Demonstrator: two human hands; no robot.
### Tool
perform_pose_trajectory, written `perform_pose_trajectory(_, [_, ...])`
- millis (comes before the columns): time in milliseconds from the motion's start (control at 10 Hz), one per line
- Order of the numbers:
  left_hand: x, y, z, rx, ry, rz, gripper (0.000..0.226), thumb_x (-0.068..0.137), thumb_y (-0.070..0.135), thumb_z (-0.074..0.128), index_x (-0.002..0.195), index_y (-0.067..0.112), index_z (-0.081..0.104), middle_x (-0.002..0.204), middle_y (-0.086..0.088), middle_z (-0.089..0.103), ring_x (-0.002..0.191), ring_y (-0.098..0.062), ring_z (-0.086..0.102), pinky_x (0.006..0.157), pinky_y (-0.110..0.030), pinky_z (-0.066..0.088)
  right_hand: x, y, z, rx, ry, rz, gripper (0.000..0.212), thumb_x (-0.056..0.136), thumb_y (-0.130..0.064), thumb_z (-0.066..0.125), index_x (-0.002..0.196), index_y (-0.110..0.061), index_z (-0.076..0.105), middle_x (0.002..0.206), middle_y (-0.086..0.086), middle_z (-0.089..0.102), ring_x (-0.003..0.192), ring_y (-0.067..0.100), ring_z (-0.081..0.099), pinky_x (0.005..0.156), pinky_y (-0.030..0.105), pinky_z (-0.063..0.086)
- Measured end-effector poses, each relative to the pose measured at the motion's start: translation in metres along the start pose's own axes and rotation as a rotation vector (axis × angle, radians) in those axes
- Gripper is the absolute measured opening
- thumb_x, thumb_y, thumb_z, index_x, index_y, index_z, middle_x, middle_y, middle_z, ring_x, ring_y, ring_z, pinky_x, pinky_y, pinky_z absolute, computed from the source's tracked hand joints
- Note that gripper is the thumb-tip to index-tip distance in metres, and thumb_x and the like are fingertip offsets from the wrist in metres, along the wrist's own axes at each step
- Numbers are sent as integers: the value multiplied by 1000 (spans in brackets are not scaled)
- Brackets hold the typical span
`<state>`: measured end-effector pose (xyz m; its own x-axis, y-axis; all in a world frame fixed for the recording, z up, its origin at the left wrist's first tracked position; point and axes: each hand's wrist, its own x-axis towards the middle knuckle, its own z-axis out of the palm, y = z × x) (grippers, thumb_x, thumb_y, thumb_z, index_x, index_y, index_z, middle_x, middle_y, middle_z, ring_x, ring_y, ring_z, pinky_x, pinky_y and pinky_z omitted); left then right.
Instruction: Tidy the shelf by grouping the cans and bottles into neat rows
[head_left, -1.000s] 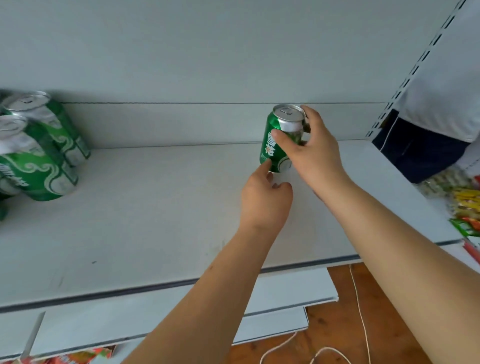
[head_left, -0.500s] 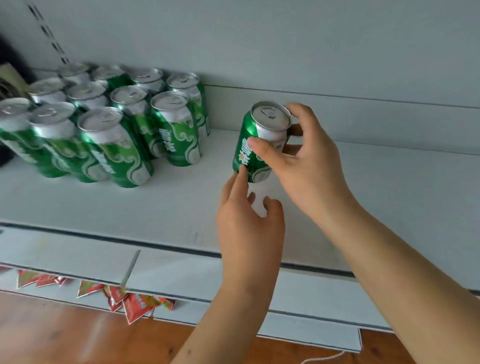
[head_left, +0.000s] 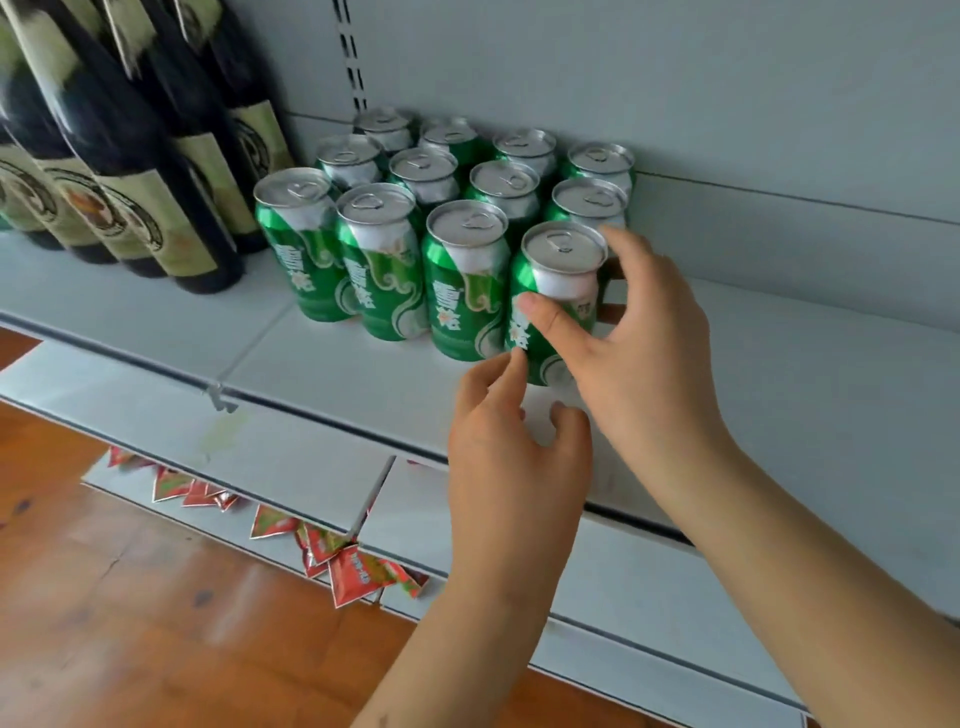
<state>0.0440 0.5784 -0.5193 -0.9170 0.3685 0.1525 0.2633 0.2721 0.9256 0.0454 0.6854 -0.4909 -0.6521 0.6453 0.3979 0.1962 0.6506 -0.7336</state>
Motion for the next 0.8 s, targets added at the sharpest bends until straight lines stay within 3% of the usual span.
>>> perform_pose_trajectory(100, [10, -7, -17, -5, -53, 61, 46, 92, 16, 59, 138, 19, 57, 127, 17, 53, 110, 0, 57, 93, -25, 52, 0, 2, 5, -45, 42, 13, 70, 74, -55, 74, 130, -20, 49, 122, -1, 56, 108, 14, 54, 79, 16, 37])
perform_pose_trajectory(200, [29, -14, -51, 61, 238, 256, 33, 91, 12, 59, 124, 17, 66, 116, 7, 56, 106, -9, 58, 88, -35, 52, -3, 4, 7, -44, 21, 39, 86, 74, -56, 74, 142, -16, 39, 135, 3, 47, 119, 14, 49, 89, 10, 32])
perform_pose_trajectory(300, [63, -28, -83, 61, 528, 305, 45, 91, 18, 60, 135, 13, 52, 127, -5, 46, 119, -18, 49, 102, -37, 43, -6, 2, 9, -2, -34, 121, 100, 78, -59, 67, 154, -15, 19, 150, 3, 34, 135, 12, 38, 98, 8, 24])
perform_pose_trajectory(400, [93, -37, -96, -13, 426, 91, 68, 96, 40, 56, 154, 23, 25, 151, 6, 27, 138, -2, 30, 115, -20, 27, -10, 0, 18, 148, -82, 249, 79, 85, -64, 55, 149, -27, 28, 142, -8, 48, 127, 6, 46, 96, 13, 36])
perform_pose_trajectory(500, [107, -48, -91, -64, 280, 61, 78, 96, 47, 55, 157, 33, 9, 152, 23, 15, 129, 27, 15, 104, -2, 16, -14, -6, 30, 252, -102, 363, 91, 76, -76, 38, 149, -24, 25, 135, -1, 57, 122, 20, 54, 96, 27, 42])
perform_pose_trajectory(600, [110, -53, -85, -87, 285, 89, 81, 95, 45, 57, 157, 33, 6, 150, 22, 15, 114, 41, 7, 87, 14, 11, -15, -12, 36, 241, -74, 418, 96, 74, -77, 35, 153, -26, 16, 139, 0, 54, 125, 23, 52, 104, 35, 42])
perform_pose_trajectory(700, [112, -58, -87, -96, 269, 103, 85, 95, 47, 58, 157, 32, 3, 154, 17, 14, 126, 28, 11, 90, 11, 11, -14, -15, 35, 233, -73, 446, 97, 77, -82, 40, 154, -27, 16, 143, -3, 51, 129, 21, 50, 107, 34, 39])
perform_pose_trajectory(800, [103, -51, -94, 35, 229, 92, 88, 93, 48, 59, 158, 29, 3, 162, 7, 9, 144, 5, 12, 108, -7, 16, -21, -29, 17, 157, -112, 516, 102, 79, -82, 39, 156, -22, 11, 159, 1, 29, 144, 18, 30, 117, 30, 24])
